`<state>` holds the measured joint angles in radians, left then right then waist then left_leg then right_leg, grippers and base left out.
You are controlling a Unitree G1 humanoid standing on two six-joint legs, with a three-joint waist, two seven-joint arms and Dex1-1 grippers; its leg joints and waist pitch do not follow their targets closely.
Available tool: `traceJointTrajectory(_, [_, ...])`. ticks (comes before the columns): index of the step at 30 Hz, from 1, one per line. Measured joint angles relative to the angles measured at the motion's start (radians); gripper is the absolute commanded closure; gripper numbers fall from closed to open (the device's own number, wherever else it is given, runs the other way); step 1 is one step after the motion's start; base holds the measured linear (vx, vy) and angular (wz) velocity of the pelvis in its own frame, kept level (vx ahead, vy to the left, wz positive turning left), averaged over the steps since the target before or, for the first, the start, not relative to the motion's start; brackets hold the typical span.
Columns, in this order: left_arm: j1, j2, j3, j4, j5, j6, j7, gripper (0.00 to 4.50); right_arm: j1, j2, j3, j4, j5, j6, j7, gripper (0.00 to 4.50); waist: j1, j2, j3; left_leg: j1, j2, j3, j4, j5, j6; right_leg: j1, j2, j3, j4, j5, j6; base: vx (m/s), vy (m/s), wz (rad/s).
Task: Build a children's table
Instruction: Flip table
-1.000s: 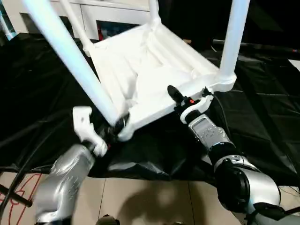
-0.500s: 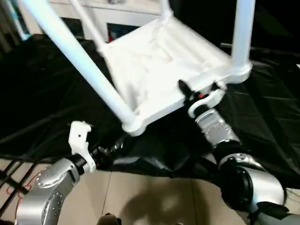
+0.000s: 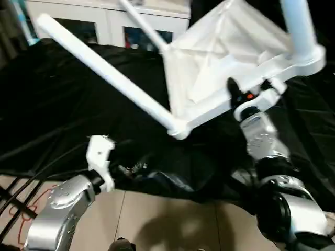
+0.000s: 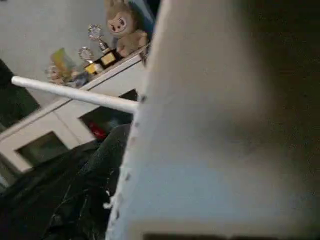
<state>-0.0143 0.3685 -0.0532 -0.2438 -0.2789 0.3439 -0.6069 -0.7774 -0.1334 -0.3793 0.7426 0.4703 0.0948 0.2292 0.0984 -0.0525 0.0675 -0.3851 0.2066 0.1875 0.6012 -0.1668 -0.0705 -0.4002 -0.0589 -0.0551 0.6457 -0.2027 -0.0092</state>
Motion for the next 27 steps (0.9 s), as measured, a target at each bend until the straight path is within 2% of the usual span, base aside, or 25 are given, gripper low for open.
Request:
traceJointTrajectory(5, [-0.086,0.046,-0.034,-0.070,0.062,-0.013,-0.009,0.00,0.014,-0.050,0.060,-0.111,-0.052,0.078,-0.029,2.37,-0.006,-0.001,-0.001,0.000,0.000,0.004,0.001,0.001,0.001,0.000,0.000,0.004,0.000,-0.002,0.001,0.000,0.000,0.00])
traceJointTrajectory(12, [-0.191,0.055,-0.036,-0.108,0.069,-0.020,-0.003,0.00,0.030,-0.107,0.136,-0.230,-0.109,0.171,-0.047,2.37,-0.005,-0.004,-0.003,0.001,-0.001,0.008,0.002,0.001,0.001,0.000,0.000,0.009,0.000,-0.003,0.003,0.000,0.000,0.00])
traceJointTrajectory(15, [-0.251,0.054,-0.044,-0.098,0.093,-0.026,0.002,0.00,0.033,-0.128,0.169,-0.285,-0.148,0.225,-0.075,2.37,0.002,-0.005,-0.004,0.001,-0.001,0.008,0.002,0.001,0.001,0.000,0.000,0.010,0.000,-0.003,0.003,0.000,0.000,0.00])
traceJointTrajectory(22, [-0.396,0.078,-0.098,0.000,0.200,-0.113,0.000,0.00,0.035,-0.163,0.279,-0.419,-0.264,0.388,-0.158,2.40,0.011,-0.008,-0.009,0.002,-0.001,0.008,0.003,0.001,0.001,0.003,0.000,0.011,0.000,-0.005,0.010,0.000,0.000,0.00])
traceJointTrajectory(27, [-0.473,0.078,-0.102,0.047,0.232,-0.152,0.001,0.00,0.036,-0.162,0.314,-0.456,-0.299,0.426,-0.167,2.40,0.012,-0.009,-0.013,0.002,-0.001,0.008,0.003,0.001,0.001,0.004,0.000,0.012,0.000,-0.005,0.011,0.000,0.000,0.00])
